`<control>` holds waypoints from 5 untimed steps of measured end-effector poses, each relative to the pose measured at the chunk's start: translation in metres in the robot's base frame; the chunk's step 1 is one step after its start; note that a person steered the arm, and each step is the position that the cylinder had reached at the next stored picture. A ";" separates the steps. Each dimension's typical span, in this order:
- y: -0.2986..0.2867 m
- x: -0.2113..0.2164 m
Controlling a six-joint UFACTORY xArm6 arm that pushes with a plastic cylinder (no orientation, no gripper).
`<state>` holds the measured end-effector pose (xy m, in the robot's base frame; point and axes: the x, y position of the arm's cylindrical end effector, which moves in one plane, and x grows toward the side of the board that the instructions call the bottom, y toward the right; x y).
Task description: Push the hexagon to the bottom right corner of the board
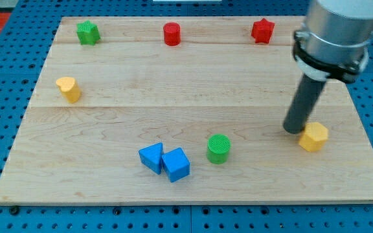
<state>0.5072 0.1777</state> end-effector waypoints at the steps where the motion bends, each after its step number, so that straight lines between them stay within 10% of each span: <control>1: 0.000 -0.002; 5: -0.014 0.008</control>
